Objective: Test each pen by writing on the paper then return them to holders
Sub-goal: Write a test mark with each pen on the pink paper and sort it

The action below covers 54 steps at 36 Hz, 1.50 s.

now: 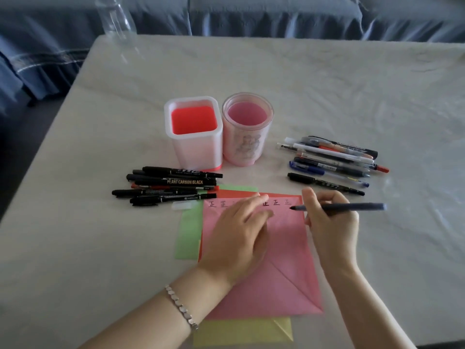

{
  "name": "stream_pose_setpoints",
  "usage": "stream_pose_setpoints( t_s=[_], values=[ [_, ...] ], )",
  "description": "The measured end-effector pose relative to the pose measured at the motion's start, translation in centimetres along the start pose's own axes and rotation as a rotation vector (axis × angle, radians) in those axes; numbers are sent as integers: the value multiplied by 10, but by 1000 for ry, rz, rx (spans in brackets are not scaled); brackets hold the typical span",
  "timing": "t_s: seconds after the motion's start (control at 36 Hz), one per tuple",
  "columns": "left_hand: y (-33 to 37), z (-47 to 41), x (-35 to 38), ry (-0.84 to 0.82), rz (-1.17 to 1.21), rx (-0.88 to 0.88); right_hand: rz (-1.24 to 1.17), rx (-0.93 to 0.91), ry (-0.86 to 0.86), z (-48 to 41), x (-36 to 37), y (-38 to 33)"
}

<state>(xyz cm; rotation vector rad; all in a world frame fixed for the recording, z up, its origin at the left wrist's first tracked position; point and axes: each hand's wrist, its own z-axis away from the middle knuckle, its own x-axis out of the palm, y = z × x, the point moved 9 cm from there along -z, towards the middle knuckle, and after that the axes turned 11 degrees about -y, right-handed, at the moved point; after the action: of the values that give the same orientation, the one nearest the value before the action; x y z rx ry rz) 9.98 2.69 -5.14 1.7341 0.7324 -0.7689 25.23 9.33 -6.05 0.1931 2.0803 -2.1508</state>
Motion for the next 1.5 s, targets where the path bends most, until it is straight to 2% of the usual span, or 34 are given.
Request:
stream_pose_setpoints(
  t_s=[0.11,0.19,0.33,0.47,0.61,0.69,0.75,0.86,0.94,1.06,1.17,1.5],
  values=[
    [-13,15,-33,68,-154,5,61,-3,-100,10,9,-12],
    [-33,26,-62,114,-303,-63,94,-25,-162,16,19,-21],
    [-68,41,-77,54,-430,-173,78,-37,-255,28,35,-34],
    [-78,47,-73,23,-460,-186,55,-28,-296,35,42,-40],
    [-88,48,-67,2,-379,-242,73,-26,-298,43,38,-41],
    [-77,48,-71,34,-361,-218,87,-57,-288,44,35,-45],
    [-66,47,-74,23,-168,-236,70,-75,-304,45,34,-50],
    [-50,47,-73,24,437,-472,-56,-57,-320,48,31,-59],
    [-35,46,-73,60,581,-460,-210,-5,-357,52,34,-64],
    [-23,43,-70,42,647,-401,-333,11,-345,54,32,-68],
    [-21,43,-70,19,617,-385,-304,-37,-338,56,29,-76],
    [-2,36,-77,7,538,-309,-263,-6,-371,58,32,-74]
  ],
)
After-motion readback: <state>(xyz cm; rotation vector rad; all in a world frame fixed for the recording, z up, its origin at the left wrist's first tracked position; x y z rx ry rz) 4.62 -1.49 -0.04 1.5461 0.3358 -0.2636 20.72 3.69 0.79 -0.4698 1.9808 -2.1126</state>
